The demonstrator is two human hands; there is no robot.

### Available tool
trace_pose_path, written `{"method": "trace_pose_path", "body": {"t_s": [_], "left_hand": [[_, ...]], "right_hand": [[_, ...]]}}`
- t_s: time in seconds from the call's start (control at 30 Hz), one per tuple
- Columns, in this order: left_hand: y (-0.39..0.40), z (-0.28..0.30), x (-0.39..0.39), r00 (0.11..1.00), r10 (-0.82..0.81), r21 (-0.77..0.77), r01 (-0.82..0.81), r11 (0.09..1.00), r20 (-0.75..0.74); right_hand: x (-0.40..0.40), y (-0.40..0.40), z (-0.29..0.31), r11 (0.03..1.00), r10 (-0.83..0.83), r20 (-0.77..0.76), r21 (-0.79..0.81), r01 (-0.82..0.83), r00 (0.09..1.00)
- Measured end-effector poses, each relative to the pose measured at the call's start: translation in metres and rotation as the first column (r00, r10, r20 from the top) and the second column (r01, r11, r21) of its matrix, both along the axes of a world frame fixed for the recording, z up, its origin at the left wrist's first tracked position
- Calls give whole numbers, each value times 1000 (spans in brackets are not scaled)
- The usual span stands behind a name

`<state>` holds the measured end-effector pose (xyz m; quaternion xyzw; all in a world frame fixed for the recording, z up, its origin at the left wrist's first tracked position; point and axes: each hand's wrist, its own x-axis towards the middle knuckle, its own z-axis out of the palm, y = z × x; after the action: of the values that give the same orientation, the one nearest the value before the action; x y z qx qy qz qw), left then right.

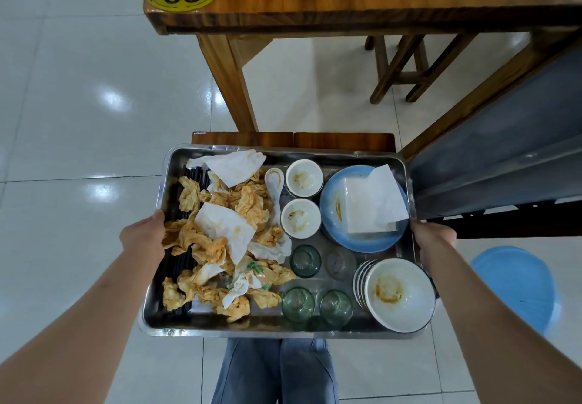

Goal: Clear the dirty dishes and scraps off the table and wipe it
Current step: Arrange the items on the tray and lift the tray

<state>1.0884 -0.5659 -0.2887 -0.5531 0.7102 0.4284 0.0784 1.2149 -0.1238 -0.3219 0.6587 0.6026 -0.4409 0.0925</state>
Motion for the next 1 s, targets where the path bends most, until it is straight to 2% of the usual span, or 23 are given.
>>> {"method": "trace_pose_path", "body": {"t_s": [0.03, 0.23, 0.37, 0.5, 0.7, 0.77, 0.9, 1.0], "left_hand": [[-2, 0, -1, 1000, 4, 43, -4, 999, -5], [-3, 17, 1, 998, -57, 30, 57, 998, -2], [-5, 47, -3, 991, -129, 27, 129, 991, -20], [-6, 88, -6, 983, -182, -22, 182, 983, 26], [-9, 144, 2, 979, -206, 1, 206, 979, 10], [-12, 159, 7, 979, -201, 36, 202, 979, -12], [-16, 183, 11, 972, -234, 63, 235, 970, -28], [-14, 196, 14, 968, -245, 79, 249, 965, -55]], "right_hand": [[1, 0, 1, 1000, 8, 4, 6, -8, 1000], [5, 0, 35, 992, 20, 56, 126, -27, 998], [15, -2, 74, 992, -39, 2, 123, 38, 999], [28, -9, 121, 991, 21, 57, 131, -29, 998], [58, -25, 187, 980, 53, 69, 189, -66, 996], [72, -33, 203, 983, 1, 51, 183, -10, 999], [98, -49, 225, 967, -214, -36, 136, 217, 976], [116, -60, 238, 951, -281, -54, 119, 285, 958]]}}
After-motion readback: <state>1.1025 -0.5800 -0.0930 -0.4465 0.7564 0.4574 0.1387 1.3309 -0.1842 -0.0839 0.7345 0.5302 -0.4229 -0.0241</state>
